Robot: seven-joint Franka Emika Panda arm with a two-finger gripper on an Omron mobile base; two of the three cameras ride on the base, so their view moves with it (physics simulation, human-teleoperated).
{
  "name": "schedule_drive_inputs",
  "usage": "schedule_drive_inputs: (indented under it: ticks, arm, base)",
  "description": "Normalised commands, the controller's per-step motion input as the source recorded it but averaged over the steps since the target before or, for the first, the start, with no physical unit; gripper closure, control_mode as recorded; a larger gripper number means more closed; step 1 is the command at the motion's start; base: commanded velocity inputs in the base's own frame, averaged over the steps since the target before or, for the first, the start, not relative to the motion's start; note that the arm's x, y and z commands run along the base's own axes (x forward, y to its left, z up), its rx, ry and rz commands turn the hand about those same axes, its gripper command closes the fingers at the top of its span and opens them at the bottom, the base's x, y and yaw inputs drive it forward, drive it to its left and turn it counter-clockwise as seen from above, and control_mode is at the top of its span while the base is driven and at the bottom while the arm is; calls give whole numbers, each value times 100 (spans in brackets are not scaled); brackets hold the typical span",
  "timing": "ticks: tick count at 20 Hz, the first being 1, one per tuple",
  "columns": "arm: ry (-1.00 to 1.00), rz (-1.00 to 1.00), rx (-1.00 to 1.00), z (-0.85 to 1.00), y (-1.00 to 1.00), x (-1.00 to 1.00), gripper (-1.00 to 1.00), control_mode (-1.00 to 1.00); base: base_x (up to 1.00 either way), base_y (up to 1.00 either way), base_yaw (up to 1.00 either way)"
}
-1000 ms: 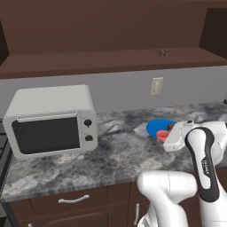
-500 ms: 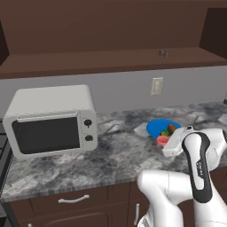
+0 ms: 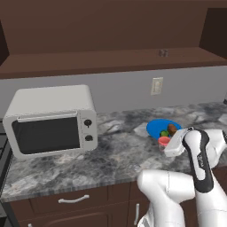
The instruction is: Pick the avocado and bread from the counter and place them on the plate. Then pick the jam from the cabinet and place it next to the plate. Lastly close the cabinet door.
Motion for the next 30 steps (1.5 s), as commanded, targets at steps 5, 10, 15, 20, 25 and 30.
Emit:
schedule_drive_inputs:
  ticks: [5,10,15,20,25,30]
  arm:
    - [0,-1,0,-29,3,17,100,-100]
    - [1,-3,-1,-28,12,17,100,-100]
    - [1,-4,-1,-29,18,22,100,-100]
    - [0,-4,-2,-35,22,18,100,-100]
    - [-2,-3,-1,-40,22,12,100,-100]
    - [-3,-3,0,-36,22,10,100,-100]
  base:
    - [0,0,0]
    - [0,0,0]
    - [0,0,0]
    - [0,0,0]
    - [0,0,0]
    - [0,0,0]
